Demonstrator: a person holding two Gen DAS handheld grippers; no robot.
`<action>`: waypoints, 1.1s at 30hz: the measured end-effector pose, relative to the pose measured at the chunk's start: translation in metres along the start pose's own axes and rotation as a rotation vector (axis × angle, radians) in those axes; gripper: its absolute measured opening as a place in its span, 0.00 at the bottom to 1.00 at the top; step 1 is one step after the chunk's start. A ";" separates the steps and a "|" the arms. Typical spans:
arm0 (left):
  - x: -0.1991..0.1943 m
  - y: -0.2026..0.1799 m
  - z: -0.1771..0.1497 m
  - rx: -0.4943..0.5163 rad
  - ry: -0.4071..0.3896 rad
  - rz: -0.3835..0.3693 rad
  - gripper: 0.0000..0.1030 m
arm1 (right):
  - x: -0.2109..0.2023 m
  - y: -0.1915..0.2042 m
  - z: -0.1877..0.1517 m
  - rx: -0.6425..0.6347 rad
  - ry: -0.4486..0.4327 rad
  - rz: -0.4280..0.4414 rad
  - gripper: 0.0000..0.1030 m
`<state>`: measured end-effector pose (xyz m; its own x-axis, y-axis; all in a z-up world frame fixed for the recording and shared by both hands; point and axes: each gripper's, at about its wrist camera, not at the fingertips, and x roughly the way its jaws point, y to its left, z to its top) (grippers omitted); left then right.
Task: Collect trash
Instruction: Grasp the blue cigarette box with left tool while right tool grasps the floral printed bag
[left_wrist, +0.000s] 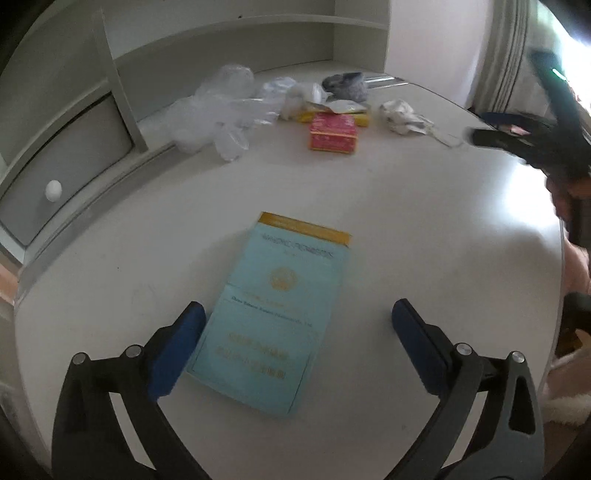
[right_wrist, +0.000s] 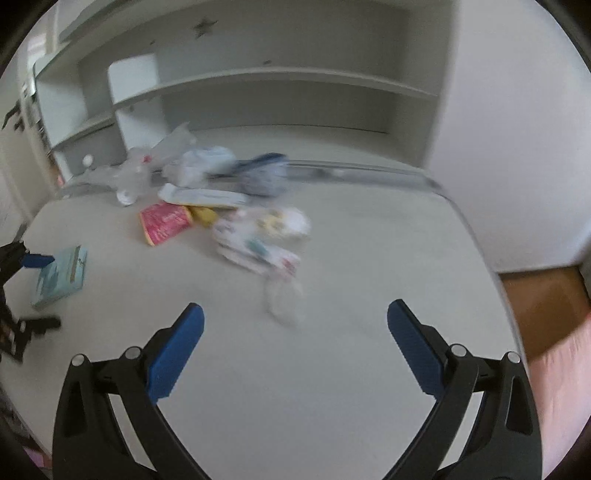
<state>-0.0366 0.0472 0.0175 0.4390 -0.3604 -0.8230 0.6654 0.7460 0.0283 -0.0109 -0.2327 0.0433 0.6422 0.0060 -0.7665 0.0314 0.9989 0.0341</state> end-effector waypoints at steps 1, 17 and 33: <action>0.000 0.000 0.000 -0.006 0.002 0.001 0.94 | 0.008 0.005 0.007 -0.025 0.011 -0.004 0.93; -0.009 0.007 0.005 -0.127 -0.037 0.102 0.55 | 0.046 0.015 0.024 -0.027 0.041 0.109 0.12; -0.006 0.011 0.007 -0.190 -0.065 0.100 0.55 | 0.004 0.016 -0.001 -0.126 -0.017 0.102 0.93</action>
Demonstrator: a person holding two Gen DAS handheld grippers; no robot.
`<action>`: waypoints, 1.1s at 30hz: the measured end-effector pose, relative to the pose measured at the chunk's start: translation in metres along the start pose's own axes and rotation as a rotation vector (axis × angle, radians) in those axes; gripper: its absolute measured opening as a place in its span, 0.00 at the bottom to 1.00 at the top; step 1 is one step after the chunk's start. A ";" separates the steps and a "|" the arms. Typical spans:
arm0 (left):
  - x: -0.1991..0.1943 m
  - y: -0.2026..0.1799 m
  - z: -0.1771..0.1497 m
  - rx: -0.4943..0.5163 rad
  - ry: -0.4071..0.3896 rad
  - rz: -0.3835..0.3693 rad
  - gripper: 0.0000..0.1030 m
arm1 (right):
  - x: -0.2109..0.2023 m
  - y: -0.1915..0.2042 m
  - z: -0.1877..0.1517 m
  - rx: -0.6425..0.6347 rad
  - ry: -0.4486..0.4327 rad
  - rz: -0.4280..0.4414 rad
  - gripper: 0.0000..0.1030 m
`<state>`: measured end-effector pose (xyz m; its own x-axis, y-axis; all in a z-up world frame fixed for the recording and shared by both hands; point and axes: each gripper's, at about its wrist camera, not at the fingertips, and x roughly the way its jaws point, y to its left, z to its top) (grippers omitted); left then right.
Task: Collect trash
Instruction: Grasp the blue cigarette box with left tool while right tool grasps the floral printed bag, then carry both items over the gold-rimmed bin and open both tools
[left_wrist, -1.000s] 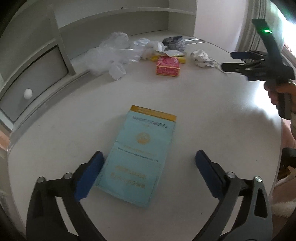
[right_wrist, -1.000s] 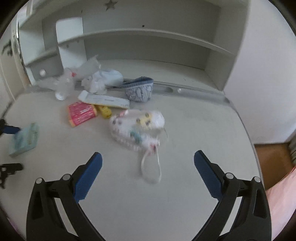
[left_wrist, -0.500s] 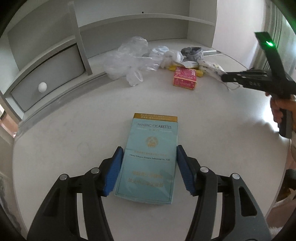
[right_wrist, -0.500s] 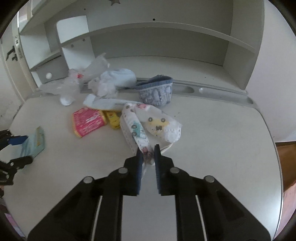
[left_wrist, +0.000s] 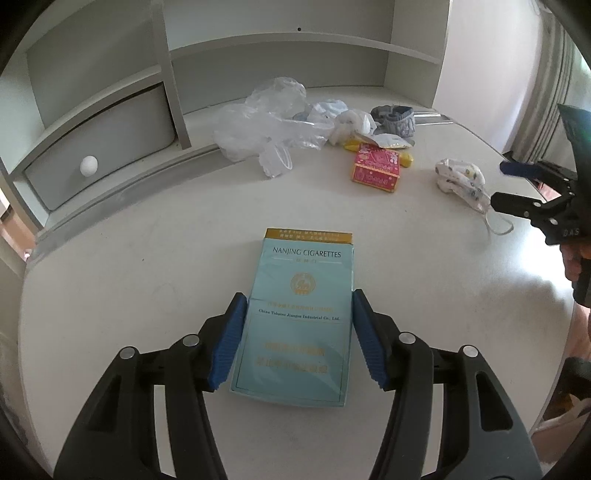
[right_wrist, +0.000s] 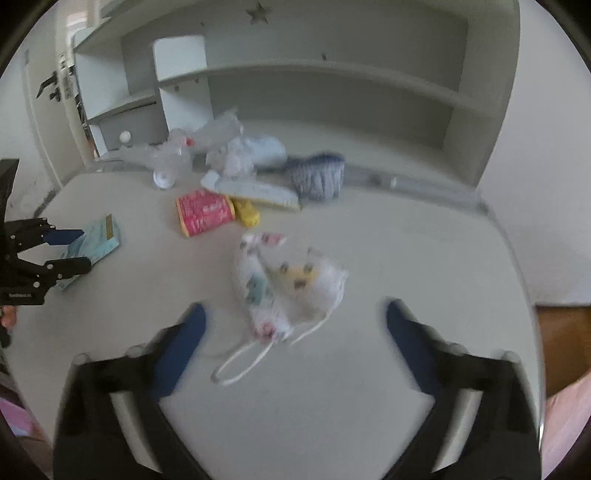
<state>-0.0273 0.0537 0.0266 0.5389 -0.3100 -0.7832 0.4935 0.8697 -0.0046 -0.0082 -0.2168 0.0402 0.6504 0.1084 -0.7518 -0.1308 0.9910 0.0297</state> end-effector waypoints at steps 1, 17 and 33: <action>0.000 0.000 0.000 -0.003 -0.001 -0.001 0.55 | 0.002 0.001 0.003 -0.010 0.006 0.006 0.93; -0.016 -0.003 0.016 -0.025 -0.066 0.008 0.54 | -0.007 -0.015 0.032 0.073 -0.035 0.132 0.20; -0.020 -0.310 0.094 0.429 -0.161 -0.450 0.54 | -0.202 -0.184 -0.112 0.587 -0.319 -0.111 0.20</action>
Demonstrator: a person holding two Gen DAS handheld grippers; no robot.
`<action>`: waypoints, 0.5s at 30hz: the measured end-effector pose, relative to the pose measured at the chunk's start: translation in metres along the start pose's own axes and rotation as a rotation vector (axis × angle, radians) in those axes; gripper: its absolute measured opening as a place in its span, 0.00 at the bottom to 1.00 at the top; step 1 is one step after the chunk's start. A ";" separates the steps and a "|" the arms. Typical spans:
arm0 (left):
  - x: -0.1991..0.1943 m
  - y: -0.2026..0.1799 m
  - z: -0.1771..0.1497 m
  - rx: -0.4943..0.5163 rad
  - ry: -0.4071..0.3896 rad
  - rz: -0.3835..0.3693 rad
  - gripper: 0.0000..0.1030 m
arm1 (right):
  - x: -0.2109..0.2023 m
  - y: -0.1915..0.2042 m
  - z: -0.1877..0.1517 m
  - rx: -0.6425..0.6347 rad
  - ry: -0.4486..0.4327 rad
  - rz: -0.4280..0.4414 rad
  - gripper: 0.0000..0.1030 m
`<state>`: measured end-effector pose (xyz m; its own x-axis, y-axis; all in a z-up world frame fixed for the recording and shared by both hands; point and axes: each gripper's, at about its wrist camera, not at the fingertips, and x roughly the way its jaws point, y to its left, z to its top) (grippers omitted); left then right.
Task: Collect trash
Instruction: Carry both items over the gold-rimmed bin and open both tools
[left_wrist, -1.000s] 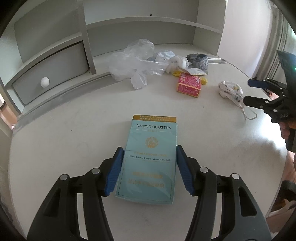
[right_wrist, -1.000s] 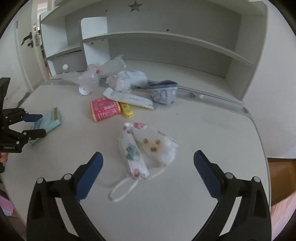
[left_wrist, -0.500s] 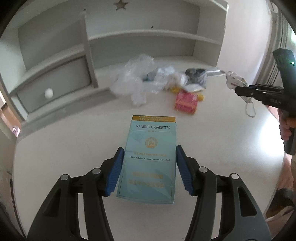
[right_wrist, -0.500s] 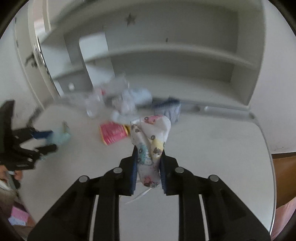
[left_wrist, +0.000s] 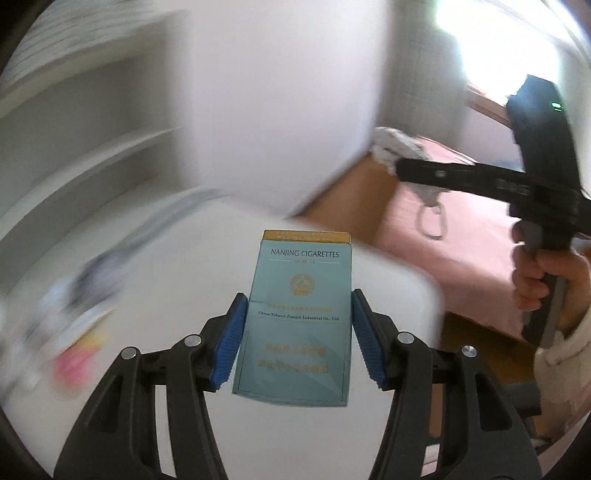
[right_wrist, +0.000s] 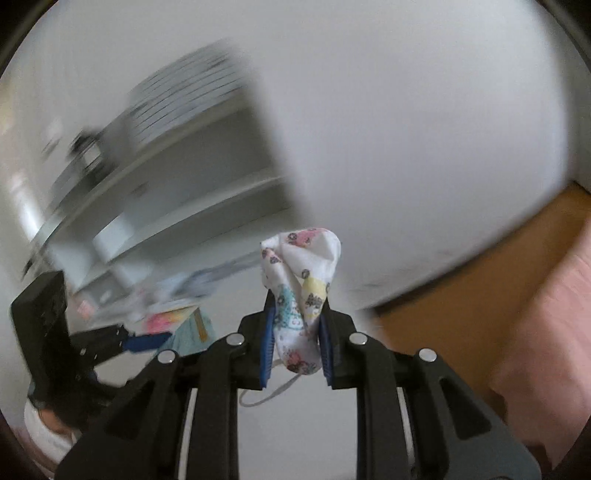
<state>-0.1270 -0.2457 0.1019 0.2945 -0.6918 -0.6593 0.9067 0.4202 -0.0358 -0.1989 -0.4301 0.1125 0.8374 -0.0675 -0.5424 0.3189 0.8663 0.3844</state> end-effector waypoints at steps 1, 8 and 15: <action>0.019 -0.030 0.010 0.048 0.021 -0.049 0.54 | -0.014 -0.027 -0.006 0.050 -0.006 -0.049 0.20; 0.138 -0.197 0.017 0.272 0.223 -0.297 0.54 | -0.044 -0.217 -0.099 0.390 0.170 -0.357 0.20; 0.296 -0.234 -0.051 0.196 0.567 -0.246 0.54 | 0.007 -0.292 -0.180 0.513 0.463 -0.366 0.20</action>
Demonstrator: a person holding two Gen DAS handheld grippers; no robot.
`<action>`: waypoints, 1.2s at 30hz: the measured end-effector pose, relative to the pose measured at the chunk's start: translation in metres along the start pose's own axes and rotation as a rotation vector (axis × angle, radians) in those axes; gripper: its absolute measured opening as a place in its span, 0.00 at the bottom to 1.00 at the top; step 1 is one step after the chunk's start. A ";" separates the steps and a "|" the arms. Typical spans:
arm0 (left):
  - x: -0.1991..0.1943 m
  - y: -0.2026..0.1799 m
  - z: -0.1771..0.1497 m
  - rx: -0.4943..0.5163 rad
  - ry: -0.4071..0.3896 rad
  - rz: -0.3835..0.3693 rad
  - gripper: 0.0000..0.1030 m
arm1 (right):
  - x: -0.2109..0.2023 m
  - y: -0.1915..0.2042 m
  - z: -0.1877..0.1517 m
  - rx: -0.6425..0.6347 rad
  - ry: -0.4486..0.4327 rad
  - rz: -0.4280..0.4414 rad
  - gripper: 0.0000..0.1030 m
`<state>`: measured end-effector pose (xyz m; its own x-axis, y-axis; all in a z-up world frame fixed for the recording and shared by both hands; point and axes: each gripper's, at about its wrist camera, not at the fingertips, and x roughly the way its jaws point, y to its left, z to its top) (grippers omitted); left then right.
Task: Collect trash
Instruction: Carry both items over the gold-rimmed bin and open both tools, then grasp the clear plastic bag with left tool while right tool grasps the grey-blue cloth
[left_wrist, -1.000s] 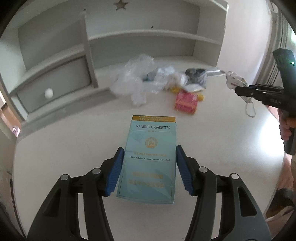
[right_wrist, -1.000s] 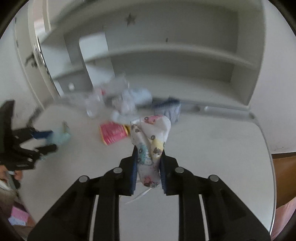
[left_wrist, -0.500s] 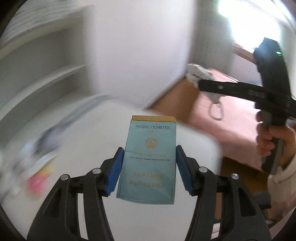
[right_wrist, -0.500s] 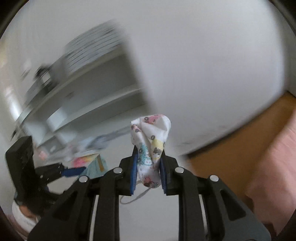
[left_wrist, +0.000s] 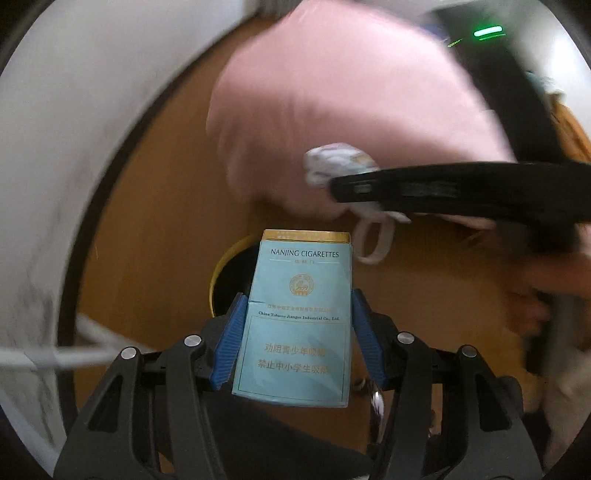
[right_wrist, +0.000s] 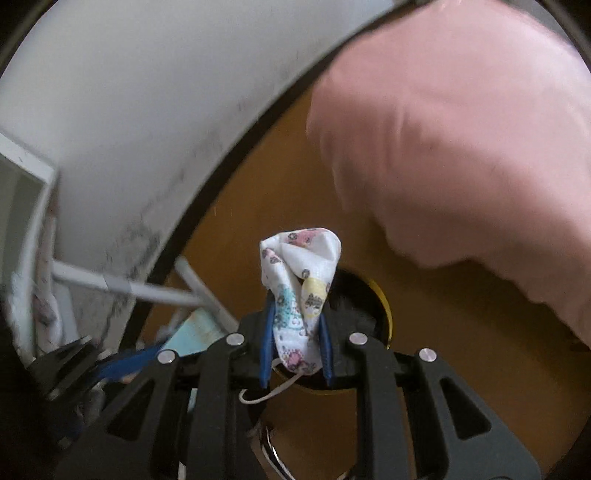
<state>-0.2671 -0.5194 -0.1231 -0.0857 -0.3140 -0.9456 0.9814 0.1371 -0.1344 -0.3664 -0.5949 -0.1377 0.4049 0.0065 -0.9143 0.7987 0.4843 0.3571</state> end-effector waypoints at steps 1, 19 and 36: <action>0.014 0.005 0.000 -0.019 0.030 0.004 0.54 | 0.020 -0.003 -0.003 -0.006 0.055 0.001 0.20; 0.053 -0.003 0.005 -0.087 0.053 -0.006 0.91 | 0.067 -0.058 -0.008 0.181 0.179 0.014 0.82; -0.220 0.011 -0.033 -0.082 -0.567 0.159 0.94 | -0.082 0.010 0.006 0.022 -0.388 -0.027 0.93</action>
<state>-0.2432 -0.4183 0.0735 0.1886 -0.7335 -0.6530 0.9563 0.2885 -0.0479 -0.3890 -0.5957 -0.0585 0.5185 -0.3395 -0.7848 0.8191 0.4605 0.3420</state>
